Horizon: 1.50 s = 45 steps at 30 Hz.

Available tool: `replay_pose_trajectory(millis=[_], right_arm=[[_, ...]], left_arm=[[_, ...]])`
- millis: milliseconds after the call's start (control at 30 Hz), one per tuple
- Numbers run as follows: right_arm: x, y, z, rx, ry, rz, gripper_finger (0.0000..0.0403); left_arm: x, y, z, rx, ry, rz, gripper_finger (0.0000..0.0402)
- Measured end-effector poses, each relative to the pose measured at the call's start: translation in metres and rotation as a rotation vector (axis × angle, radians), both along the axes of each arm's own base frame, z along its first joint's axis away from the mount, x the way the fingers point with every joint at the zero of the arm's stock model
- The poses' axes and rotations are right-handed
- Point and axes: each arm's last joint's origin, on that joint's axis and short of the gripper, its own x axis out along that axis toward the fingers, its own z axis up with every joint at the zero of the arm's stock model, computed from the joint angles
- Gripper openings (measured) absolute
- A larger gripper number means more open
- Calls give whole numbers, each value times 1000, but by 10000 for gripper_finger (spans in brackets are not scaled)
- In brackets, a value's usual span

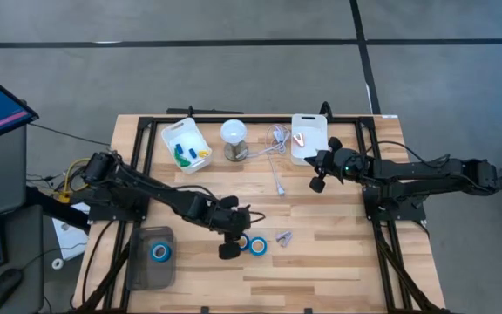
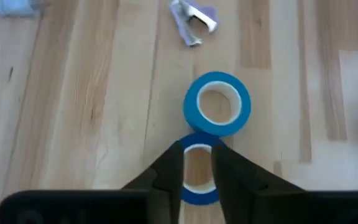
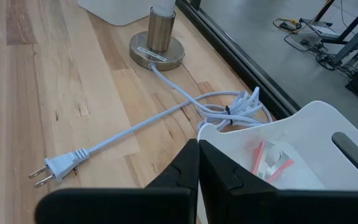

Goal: Pick and place Stapler, Stapler remover, tape
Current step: Put the blue tape into the black bin

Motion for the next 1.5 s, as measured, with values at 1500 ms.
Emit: replay_pose_trajectory(millis=[1500], right_arm=[[0,0,0,-7,6,6,0]], left_arm=[[-10,14,-93,-275,26,149,142]])
